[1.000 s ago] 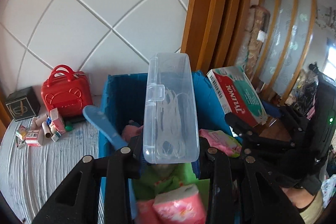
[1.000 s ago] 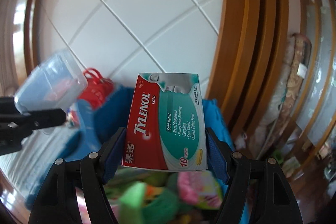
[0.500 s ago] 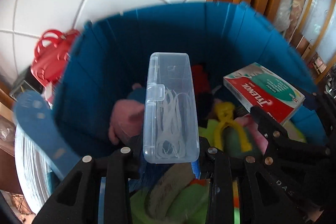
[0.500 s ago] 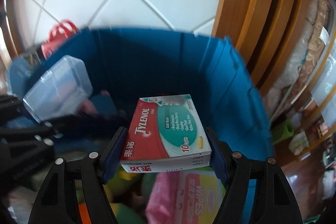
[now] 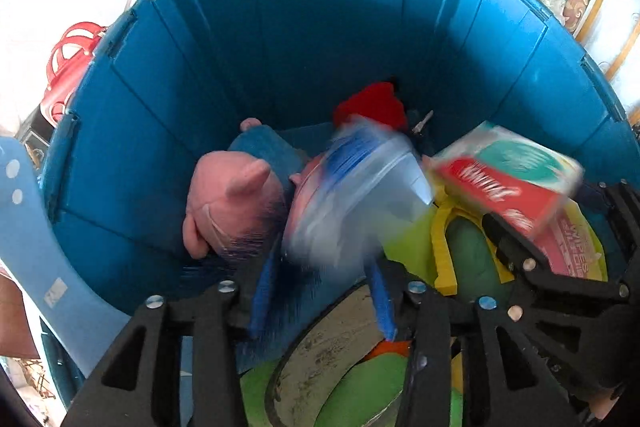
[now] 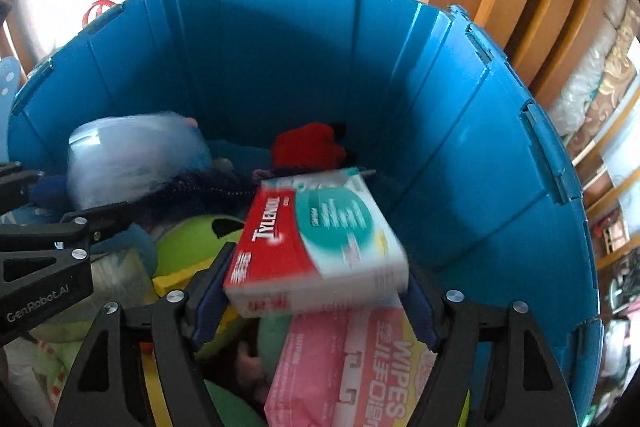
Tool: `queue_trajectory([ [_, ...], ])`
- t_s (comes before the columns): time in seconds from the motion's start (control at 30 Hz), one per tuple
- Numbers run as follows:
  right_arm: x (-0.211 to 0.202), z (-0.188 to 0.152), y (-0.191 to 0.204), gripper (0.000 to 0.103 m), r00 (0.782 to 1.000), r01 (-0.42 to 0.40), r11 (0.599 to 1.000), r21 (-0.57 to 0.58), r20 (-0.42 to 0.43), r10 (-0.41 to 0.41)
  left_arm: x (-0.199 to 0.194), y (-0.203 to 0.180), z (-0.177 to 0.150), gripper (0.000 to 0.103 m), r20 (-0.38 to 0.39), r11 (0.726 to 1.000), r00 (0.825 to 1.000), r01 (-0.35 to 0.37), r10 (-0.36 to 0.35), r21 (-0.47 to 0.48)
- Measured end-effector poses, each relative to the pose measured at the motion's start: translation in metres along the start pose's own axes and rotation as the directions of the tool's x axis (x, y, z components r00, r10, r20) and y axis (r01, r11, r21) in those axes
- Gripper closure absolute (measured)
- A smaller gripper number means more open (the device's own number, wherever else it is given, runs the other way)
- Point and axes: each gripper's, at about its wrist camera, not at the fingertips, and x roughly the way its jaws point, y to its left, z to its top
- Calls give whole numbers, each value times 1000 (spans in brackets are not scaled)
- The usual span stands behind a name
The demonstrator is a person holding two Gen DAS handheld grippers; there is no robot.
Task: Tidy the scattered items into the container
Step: 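Open both tools to drop the clear case and Tylenol box into the bin, then withdraw both open tools from the bin back over the table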
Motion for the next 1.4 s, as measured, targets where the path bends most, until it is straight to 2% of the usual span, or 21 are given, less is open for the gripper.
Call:
queue_trajectory([
  [0.07,-3,-1,-1,10,1000,-4,1000,9,4,4,-7,1,0,51,24,1000,1000,-9,9,-5],
  [0.23,-13,7,0,0,1000,-4,1000,26,3,4,-15,3,-4,46,36,1000,999,-9,10,-27],
  [0.67,-6,10,1,0,999,0,1000,20,-49,1,7,9,4,46,-17,1000,1000,-15,14,-13],
  [0.87,-10,9,-1,0,999,-13,999,35,-49,15,-1,7,3,46,-4,1000,1000,-10,10,-8],
  [0.97,-15,8,-4,0,998,-45,998,50,-51,48,-12,7,0,46,2,1000,1000,-10,10,-1],
  [1.1,-30,5,-2,0,998,-46,998,47,-47,49,-33,13,-10,46,12,1000,1000,-8,8,-8],
  [1.2,-54,2,-1,0,999,-52,998,40,-13,52,-56,18,-21,46,44,1000,999,4,-3,-12],
  [1.4,-111,0,12,0,997,-41,999,21,67,39,-105,34,-41,46,118,997,991,72,-69,-21],
])
